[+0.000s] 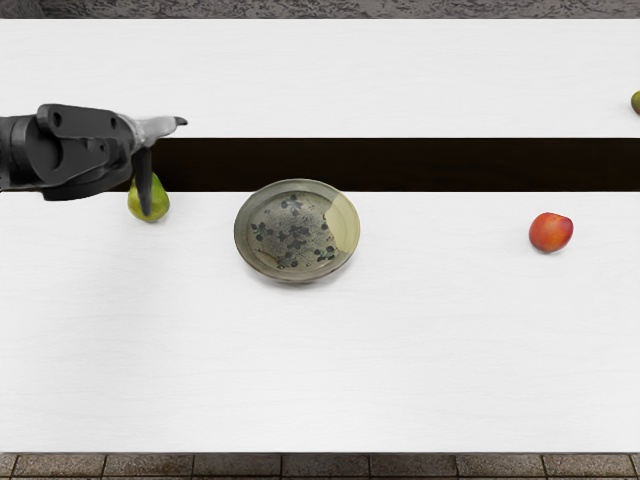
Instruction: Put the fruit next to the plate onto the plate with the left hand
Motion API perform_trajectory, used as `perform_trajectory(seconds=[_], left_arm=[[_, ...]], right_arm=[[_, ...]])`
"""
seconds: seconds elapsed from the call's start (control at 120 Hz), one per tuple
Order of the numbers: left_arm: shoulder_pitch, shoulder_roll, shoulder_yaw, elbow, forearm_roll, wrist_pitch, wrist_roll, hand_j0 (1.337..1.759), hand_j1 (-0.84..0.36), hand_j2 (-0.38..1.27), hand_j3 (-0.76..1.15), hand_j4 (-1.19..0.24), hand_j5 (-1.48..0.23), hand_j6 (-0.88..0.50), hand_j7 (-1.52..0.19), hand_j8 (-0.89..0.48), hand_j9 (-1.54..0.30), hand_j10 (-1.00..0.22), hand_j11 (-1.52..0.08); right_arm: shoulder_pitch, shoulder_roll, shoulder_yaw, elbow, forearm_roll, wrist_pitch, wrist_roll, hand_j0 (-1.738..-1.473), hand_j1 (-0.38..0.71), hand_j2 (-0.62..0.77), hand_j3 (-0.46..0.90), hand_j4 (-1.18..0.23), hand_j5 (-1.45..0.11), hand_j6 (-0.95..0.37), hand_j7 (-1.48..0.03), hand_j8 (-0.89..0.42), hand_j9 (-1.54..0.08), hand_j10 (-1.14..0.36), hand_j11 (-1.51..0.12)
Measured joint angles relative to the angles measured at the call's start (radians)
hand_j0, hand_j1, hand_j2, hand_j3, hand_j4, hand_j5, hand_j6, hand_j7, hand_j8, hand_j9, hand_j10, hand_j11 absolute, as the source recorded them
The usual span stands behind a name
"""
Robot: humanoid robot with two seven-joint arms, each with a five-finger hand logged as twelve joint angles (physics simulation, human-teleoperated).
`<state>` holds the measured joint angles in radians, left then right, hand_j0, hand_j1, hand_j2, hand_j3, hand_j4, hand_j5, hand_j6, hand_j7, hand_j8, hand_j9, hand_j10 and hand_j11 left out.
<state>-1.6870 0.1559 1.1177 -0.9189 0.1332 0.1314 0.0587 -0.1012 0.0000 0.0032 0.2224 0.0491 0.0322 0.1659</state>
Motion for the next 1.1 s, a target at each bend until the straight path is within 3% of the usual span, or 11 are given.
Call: perform_trajectory(seconds=[0.9,1.1], left_arm=[[0.045,-0.004,0.029,0.002,-0.014,-0.003,0.008,1.658,0.30,0.01,0.00,-0.04,-0.05,-0.04,-0.05,-0.04,-0.05,-0.04,-0.05],[0.046,-0.004,0.035,0.003,-0.015,-0.003,0.009,1.658,0.25,0.02,0.00,-0.09,-0.11,-0.09,-0.11,-0.09,-0.11,-0.09,-0.11]], right_arm=[[0.000,0.000,0.000,0.000,0.000,0.000,0.000,-1.658,-0.34,0.00,0.00,-0.01,-0.01,-0.01,-0.01,-0.01,-0.01,-0.01,-0.01],[0.000,0.000,0.000,0.000,0.000,0.000,0.000,-1.658,-0.34,0.00,0.00,-0.01,-0.01,-0.01,-0.01,-0.01,-0.01,-0.01,-0.01]])
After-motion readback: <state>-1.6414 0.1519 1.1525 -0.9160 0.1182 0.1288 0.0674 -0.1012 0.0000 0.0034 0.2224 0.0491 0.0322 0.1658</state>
